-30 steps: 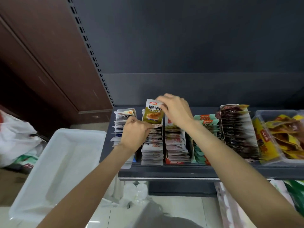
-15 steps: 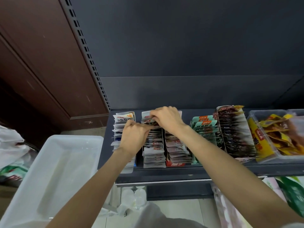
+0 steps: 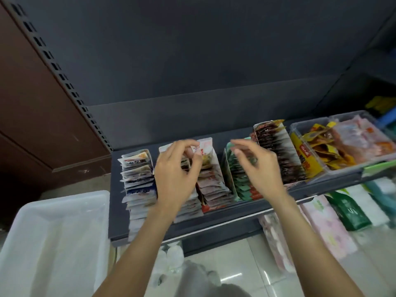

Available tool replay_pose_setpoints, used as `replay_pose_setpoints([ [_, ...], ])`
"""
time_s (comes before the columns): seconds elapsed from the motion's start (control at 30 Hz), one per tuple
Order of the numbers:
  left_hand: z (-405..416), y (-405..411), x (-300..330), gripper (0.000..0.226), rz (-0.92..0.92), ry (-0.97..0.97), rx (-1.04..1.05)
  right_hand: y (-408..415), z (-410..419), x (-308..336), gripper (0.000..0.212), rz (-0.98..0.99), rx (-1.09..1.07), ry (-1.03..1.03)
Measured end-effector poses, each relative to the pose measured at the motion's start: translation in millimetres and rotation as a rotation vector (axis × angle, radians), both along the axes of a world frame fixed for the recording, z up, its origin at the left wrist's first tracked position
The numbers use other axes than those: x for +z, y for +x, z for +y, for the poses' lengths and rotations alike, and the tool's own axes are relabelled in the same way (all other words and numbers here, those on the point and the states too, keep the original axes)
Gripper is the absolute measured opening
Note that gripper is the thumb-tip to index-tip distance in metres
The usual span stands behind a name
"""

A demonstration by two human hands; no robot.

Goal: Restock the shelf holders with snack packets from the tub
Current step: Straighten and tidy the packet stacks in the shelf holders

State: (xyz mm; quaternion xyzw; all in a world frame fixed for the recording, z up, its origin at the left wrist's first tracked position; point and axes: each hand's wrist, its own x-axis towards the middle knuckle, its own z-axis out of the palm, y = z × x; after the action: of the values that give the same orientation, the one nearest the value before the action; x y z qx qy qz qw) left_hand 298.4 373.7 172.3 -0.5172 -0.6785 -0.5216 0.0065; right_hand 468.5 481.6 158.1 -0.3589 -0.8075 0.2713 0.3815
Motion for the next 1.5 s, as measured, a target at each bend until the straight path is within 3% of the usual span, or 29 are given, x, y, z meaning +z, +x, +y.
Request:
replay_pose_setpoints([
  [0.07, 9.4, 27.2, 3.4, 0.013, -0.268, 0.041, -0.151, 44.1, -2.6, -1.5, 0.019, 0.057, -0.125, -0.051],
  [0.17, 35.1, 60.8, -1.7, 0.017, -0.518, -0.172, -0.361, 100.3, 5.4, -4.3, 0.016, 0.126, -0.285, -0.142],
  [0.23, 57.0, 77.9, -9.9, 0.019, -0.437, -0.316, -0.427, 127.8, 19.6, -4.4, 0.019, 0.058, -0.317, -0.129],
  [0.33, 95.6, 96.3, -19.4, 0.017, -0.108, -0.355, -0.386, 154.9, 58.9, -5.9, 0.023, -0.169, -0.29, -0.008],
  [0.47, 157.7, 108.5, -29.3, 0.04, 0.358, -0.42, -0.245, 157.3, 129.1, -5.4, 0.04, -0.441, -0.103, 0.147],
  [0.53, 183.6, 110.0, -36.0, 0.058, 0.492, -0.537, -0.184, 149.0, 163.7, -5.5, 0.049, -0.534, 0.058, 0.144],
  [0.63, 208.0, 108.7, -46.1, 0.072, 0.519, -0.702, -0.181, 138.6, 206.0, -8.9, 0.059, -0.627, 0.276, 0.111],
  [0.77, 220.1, 108.9, -48.3, 0.046, 0.552, -0.72, -0.223, 129.4, 240.6, -16.2, 0.06, -0.723, 0.48, 0.121],
  [0.93, 233.8, 109.7, -42.5, 0.017, 0.408, -0.65, -0.083, 116.1, 261.6, -28.6, 0.058, -0.831, 0.561, 0.236],
  [1.03, 242.4, 110.4, -40.1, 0.013, 0.369, -0.651, -0.011, 108.5, 267.6, -35.7, 0.035, -0.743, 0.502, 0.269],
  [1.1, 243.7, 112.6, -37.9, 0.018, 0.324, -0.661, 0.008, 103.2, 269.5, -37.8, 0.02, -0.608, 0.44, 0.193],
  [1.2, 232.6, 123.2, -33.2, 0.041, 0.39, -0.561, 0.011, 95.8, 271.5, -38.4, 0.014, -0.559, 0.385, 0.184],
  [1.3, 205.2, 136.3, -24.6, 0.056, 0.49, -0.471, -0.162, 94.4, 273.1, -37.5, 0.012, -0.576, 0.408, 0.174],
  [1.5, 193.4, 150.7, -37.4, 0.073, 0.805, -0.801, -0.282, 95.0, 273.9, -34.9, 0.012, -0.571, 0.42, 0.142],
])
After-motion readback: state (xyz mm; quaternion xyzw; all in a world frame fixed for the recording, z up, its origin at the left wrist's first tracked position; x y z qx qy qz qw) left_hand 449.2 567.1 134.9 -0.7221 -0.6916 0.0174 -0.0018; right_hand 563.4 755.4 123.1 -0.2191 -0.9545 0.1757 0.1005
